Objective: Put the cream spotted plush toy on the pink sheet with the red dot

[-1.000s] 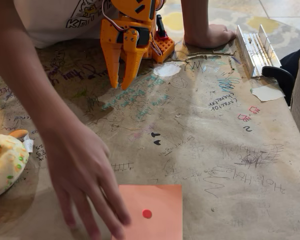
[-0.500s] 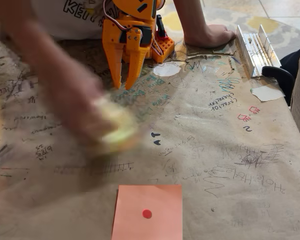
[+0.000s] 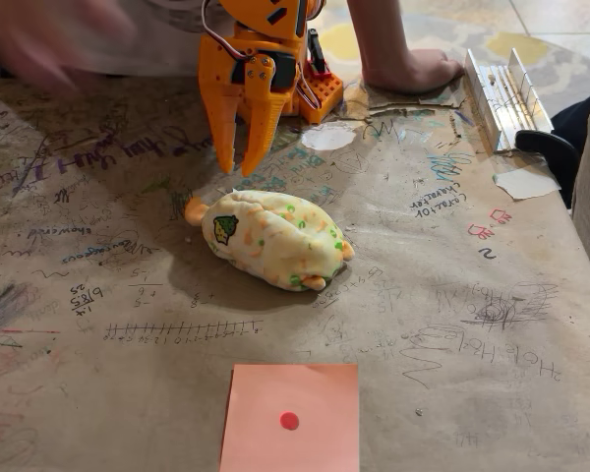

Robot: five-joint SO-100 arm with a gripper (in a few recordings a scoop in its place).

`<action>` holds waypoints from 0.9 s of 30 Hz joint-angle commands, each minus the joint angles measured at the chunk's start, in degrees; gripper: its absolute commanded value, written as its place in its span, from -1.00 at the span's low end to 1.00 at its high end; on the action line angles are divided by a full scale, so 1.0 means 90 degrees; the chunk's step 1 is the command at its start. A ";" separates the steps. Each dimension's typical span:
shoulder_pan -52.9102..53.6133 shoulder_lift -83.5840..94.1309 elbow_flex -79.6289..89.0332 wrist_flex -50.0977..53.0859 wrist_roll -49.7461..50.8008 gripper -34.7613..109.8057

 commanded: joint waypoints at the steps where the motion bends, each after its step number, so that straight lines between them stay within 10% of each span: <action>1: 0.0176 -0.0137 -0.0127 0.0020 -0.0049 -0.44; 27: -0.0352 -0.0137 -0.0127 0.0010 0.0068 -0.44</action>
